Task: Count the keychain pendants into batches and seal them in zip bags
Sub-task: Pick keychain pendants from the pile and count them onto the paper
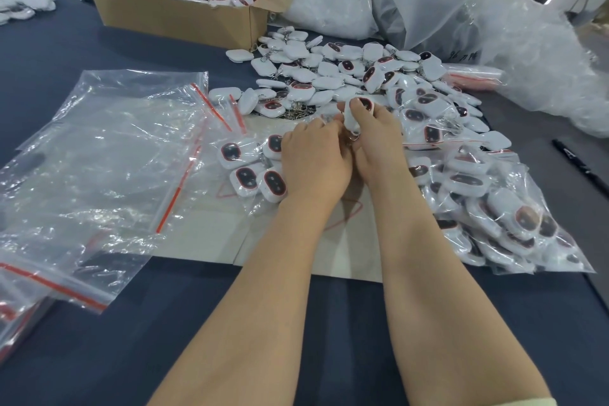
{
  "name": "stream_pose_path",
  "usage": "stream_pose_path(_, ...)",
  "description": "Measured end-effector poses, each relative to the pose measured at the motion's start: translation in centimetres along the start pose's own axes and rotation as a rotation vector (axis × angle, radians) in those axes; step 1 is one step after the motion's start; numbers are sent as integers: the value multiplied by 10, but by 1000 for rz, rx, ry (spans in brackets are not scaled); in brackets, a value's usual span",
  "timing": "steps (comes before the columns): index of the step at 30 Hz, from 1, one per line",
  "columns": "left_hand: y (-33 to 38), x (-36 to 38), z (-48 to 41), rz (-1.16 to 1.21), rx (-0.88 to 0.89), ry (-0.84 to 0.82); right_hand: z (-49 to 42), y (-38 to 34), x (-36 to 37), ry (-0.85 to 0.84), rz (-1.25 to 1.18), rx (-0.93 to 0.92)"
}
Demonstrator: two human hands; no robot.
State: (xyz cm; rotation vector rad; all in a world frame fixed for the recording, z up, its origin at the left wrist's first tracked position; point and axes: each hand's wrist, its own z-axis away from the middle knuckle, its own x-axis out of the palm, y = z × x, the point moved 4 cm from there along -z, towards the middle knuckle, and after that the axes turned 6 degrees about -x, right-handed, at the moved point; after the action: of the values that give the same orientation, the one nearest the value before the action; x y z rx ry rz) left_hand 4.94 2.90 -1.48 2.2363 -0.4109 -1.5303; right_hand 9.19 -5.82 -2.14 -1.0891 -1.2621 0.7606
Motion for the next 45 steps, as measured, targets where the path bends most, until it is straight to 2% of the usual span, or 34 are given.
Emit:
stream_pose_path(7, 0, -1, 0, -2, -10, 9, 0, 3, 1, -104, 85, -71)
stream_pose_path(16, -1, 3, -1, -20, -3, 1, -1, 4, 3, -48, 1, -21)
stream_pose_path(24, -1, 3, 0, 8, -22, -10, -1, -1, 3, -90, -12, -17)
stream_pose_path(30, 0, 0, 0, 30, -25, -1, -1, -7, 6, -144, 97, -81)
stream_pose_path(32, 0, -3, 0, 86, -32, 10, -2, -10, 7, -117, 135, -105)
stream_pose_path(35, -1, -10, -2, 343, -108, 50, -2, -18, 8, -104, 304, -150)
stream_pose_path(37, -4, -15, -3, 514, -185, 87, -1, -27, 11, -124, 469, -233)
stream_pose_path(41, -6, -21, -4, 693, -246, 150, 5, -46, 22, -139, 725, -452)
stream_pose_path(43, -6, -23, -4, 735, -256, 178, 6, -49, 21, -78, 688, -433)
stream_pose_path(45, -5, -25, -3, 776, -259, 208, 6, -46, 18, -70, 556, -297)
